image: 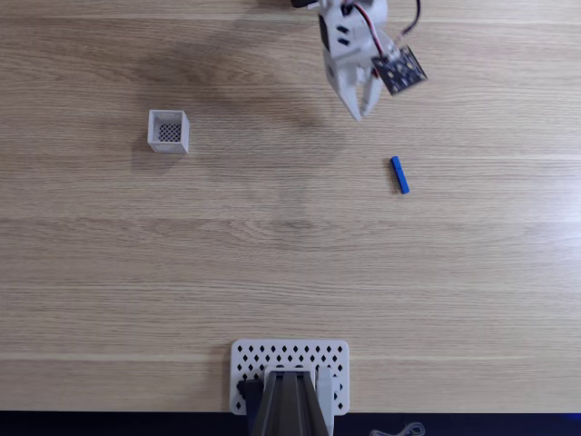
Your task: Grasp a peg and put it in the crate.
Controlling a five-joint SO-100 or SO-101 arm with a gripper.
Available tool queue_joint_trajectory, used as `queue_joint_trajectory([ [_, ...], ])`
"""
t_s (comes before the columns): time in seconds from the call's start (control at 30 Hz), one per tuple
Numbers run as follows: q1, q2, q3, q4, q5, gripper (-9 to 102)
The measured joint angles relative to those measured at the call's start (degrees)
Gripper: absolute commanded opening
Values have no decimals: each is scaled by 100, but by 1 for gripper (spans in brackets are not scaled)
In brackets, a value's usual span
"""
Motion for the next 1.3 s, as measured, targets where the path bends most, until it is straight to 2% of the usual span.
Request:
queue_joint_trajectory([
  [0.17, -185, -1143, -1090, 0, 79, 11],
  [0.33, -193, -2048, -2004, -167, 712, 20],
  [0.57, -193, -2751, -2408, -940, 1046, 20],
  [0.8, -193, -2971, -2408, -1151, 1090, 20],
  [0.93, -193, -2971, -2417, -1187, 1090, 17],
  [1.3, -193, -3111, -2215, -1204, 1090, -2],
])
